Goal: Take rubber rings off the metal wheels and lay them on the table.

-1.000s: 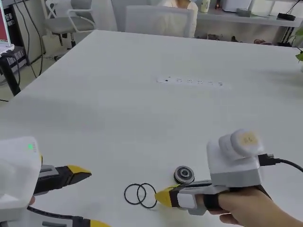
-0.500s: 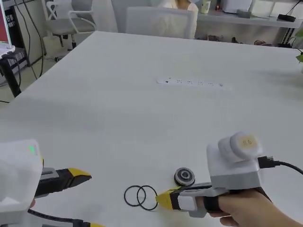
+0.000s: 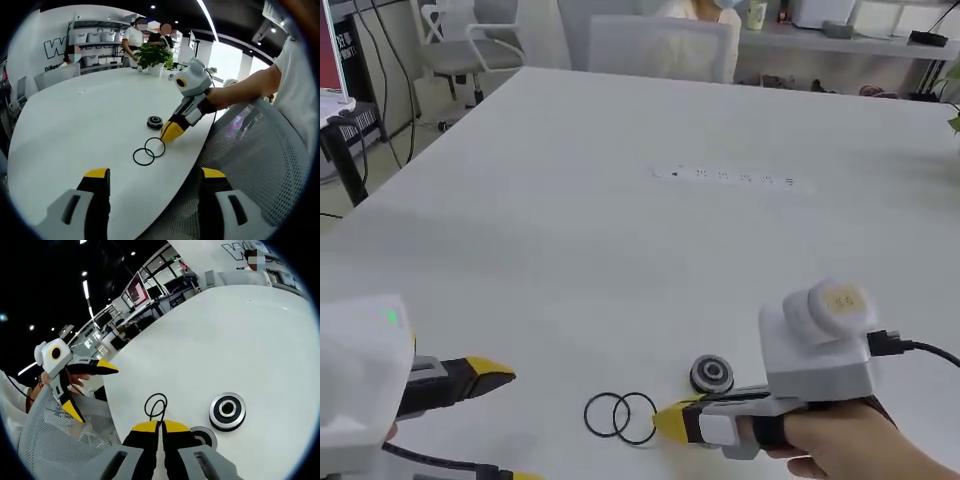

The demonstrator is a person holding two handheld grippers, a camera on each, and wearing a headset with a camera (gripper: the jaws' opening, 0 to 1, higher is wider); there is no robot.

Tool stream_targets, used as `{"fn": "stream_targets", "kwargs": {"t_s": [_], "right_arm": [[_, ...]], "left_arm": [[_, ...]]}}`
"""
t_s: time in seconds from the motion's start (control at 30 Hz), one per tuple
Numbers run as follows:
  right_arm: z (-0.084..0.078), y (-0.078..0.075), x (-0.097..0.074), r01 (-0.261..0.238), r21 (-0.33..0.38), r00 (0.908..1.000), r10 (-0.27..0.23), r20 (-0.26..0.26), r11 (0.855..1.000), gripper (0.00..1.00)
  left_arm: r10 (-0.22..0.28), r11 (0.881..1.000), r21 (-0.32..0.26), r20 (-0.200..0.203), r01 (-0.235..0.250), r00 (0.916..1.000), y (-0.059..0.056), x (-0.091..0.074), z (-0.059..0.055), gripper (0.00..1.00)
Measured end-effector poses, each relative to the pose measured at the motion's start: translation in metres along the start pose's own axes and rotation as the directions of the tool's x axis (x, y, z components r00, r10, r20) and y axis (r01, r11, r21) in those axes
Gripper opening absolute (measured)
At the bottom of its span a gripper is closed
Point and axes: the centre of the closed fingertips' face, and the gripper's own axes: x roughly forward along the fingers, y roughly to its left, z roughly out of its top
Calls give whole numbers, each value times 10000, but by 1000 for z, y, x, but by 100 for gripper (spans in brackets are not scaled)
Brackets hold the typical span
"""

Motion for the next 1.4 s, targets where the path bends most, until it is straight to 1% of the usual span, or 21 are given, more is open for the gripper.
{"fn": "stream_targets", "kwargs": {"t_s": [0.13, 0.27, 0.37, 0.43, 0.53, 0.67, 0.77, 0.87, 1.03, 1.4], "right_arm": [[1, 0, 0, -10, 23, 10000, 10, 29, 10000, 1], [2, 0, -1, 13, -4, 10000, -13, 34, 10000, 4], [5, 2, -1, 125, -575, 9999, -126, -14, 9983, 11], [5, 2, -1, 227, -985, 9997, -234, -65, 9949, 13], [4, 5, -1, 98, -1087, 9998, -115, -150, 9940, 14], [6, 3, -2, 192, -1273, 9996, -215, -165, 9917, 15], [9, 3, -5, 190, -1193, 9998, -196, -33, 9927, 16], [13, 5, -8, 226, -1182, 9997, -218, 82, 9927, 17], [21, 10, -12, 239, -1567, 9993, -191, 317, 9874, 18], [35, 19, -21, 109, -1949, 9972, 37, 742, 9808, 20]], "left_arm": [[20, 10000, -10, 7, -20, 10000, 0, 0, 0, 69], [0, 10000, 12, -14, 0, 10000, 0, 0, 0, 69], [-3, 10000, -5, -24, 3, 10000, 0, 1, 0, 69], [6, 10000, 18, -26, -6, 10000, 0, 1, 0, 69], [23, 10000, 32, -55, -23, 10000, 0, 0, 0, 69], [85, 9999, 65, -41, -84, 10000, 1, 0, 0, 69], [100, 9999, 56, -12, -99, 9999, 2, 0, 0, 69], [54, 9999, 107, -83, -53, 10000, 0, 0, -1, 69], [75, 9999, 152, -111, -73, 9999, 0, 0, -1, 69], [114, 9999, 130, -139, -112, 9998, 1, -1, -2, 69]]}}
